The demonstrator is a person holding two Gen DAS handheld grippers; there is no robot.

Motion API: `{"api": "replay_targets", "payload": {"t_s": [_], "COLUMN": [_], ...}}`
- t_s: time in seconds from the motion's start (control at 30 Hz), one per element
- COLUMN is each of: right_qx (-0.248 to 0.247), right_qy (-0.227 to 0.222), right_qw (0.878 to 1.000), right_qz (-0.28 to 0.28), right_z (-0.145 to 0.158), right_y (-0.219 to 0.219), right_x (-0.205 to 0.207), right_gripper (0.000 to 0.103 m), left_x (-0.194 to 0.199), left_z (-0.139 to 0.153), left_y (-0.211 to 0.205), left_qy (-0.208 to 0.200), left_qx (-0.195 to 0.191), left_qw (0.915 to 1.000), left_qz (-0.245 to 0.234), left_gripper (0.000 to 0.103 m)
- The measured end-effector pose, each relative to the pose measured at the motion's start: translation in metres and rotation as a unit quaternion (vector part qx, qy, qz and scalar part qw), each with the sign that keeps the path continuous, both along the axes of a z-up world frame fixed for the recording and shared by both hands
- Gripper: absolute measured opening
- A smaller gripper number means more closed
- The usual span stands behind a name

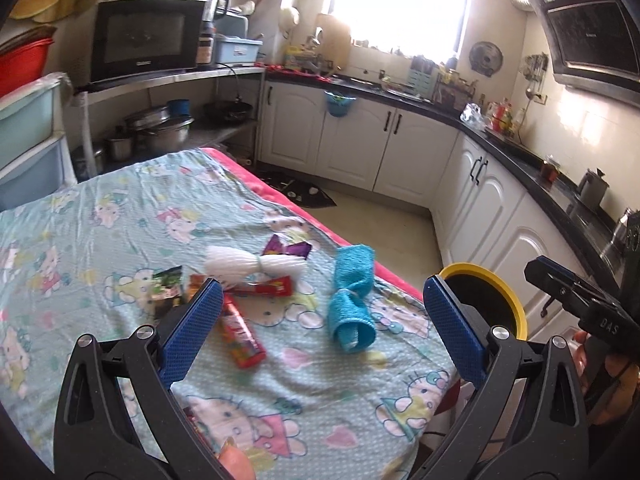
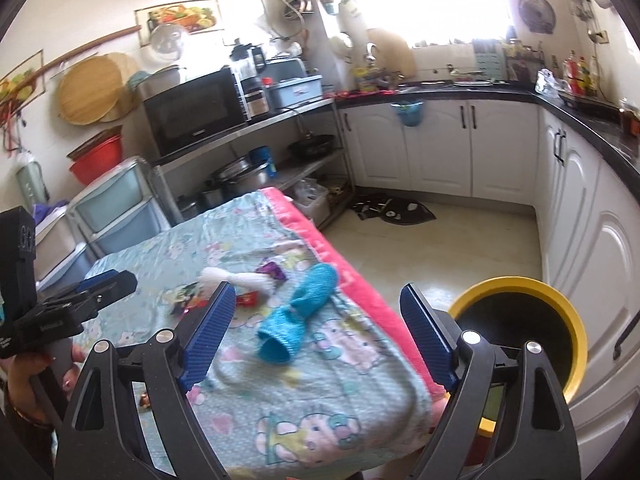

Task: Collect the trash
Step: 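Move both tools back over the table toward the red can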

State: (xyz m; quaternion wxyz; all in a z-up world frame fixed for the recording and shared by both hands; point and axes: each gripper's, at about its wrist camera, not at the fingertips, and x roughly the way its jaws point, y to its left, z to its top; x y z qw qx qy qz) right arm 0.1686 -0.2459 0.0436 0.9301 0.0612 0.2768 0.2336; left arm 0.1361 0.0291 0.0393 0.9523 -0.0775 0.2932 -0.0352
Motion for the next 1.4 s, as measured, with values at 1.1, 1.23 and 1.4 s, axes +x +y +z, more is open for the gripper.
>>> {"api": "replay_targets", "payload": {"t_s": [1.1,1.23,1.4], "right_qx": [-0.052,-0.061,-0.077], "right_qy": [0.012,0.023,0.033], "right_qw": [0.988,0.985,0.982], "right_qz": [0.144,0.158,0.169], "right_z": [-0.008,-0.018,-0.033], "right_y": [0.162,0.182,0.201], "right_x": [-0.017,-0.010,-0.001], "right_gripper": [0.083,0.083,0.083], "left_x": [-0.019,-0.005,0.015], "left_z": [-0.028,-0.040,-0.058], "left_y": [0.145,0.162,0.174], "left_qy": [0.032,0.048,0.070], "left_qx": [0.001,-0.015,-0.038], "left_qw": [0.9921,0.9899,0.9881], "left_qz": [0.122,0.132,0.132], "left_gripper": [0.092,0.092,0.092]}}
